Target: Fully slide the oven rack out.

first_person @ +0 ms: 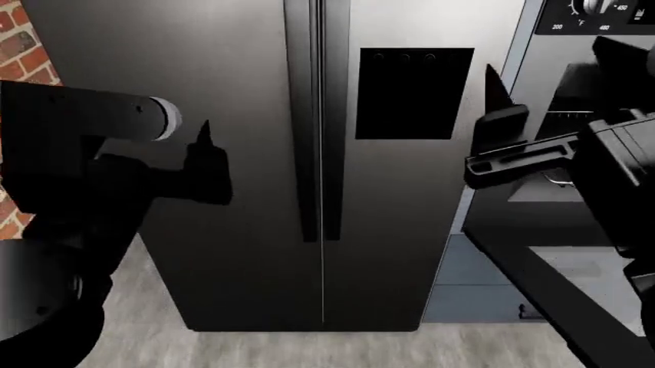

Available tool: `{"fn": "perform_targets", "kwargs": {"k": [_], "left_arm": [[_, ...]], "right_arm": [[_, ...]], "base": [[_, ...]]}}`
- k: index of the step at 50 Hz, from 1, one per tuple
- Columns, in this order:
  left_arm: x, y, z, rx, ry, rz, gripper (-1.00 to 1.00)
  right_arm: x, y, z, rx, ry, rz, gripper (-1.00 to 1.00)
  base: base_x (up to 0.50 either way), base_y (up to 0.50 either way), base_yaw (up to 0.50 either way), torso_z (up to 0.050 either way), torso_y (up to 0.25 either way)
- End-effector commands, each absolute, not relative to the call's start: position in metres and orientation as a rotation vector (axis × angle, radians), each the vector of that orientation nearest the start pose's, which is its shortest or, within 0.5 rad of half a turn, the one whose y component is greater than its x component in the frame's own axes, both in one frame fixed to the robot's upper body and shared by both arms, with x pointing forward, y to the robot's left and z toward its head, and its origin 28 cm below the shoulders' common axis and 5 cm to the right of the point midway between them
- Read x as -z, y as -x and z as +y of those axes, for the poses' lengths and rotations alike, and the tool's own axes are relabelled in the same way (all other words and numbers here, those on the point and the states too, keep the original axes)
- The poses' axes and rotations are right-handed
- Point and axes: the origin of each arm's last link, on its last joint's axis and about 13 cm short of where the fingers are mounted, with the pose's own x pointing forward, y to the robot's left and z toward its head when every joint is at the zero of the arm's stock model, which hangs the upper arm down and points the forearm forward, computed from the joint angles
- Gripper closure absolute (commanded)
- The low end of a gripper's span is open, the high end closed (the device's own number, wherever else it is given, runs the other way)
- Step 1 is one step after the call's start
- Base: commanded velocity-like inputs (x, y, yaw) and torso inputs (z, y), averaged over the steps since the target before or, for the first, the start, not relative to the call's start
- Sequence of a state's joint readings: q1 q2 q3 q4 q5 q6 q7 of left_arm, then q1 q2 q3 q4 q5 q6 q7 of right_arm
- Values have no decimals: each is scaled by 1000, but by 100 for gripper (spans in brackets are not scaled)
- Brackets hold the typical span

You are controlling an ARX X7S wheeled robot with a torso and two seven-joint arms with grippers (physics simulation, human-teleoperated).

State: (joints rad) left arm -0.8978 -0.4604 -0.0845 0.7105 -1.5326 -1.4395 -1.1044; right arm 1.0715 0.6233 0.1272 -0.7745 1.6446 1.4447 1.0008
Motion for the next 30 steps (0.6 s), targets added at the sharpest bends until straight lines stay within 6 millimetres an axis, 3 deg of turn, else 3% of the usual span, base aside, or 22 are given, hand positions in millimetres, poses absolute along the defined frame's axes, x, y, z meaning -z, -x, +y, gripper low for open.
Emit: {"fn": "perform_targets", "kwargs": {"k": [1, 13, 30], "left_arm": [[-311, -179, 242, 13, -201, -123, -100], [-354, -166, 244, 54, -168, -164, -100], [-358, -166, 242, 70, -133, -147, -100]], "right_arm": [[-335, -163, -149, -77, 291, -273, -100], [-366, -168, -145, -123, 306, -281, -100], [-372, -166, -147, -104, 357, -225, -100]], "base": [[0, 0, 0, 0, 0], [0, -80, 0, 0, 0], [0, -469, 0, 0, 0]]}}
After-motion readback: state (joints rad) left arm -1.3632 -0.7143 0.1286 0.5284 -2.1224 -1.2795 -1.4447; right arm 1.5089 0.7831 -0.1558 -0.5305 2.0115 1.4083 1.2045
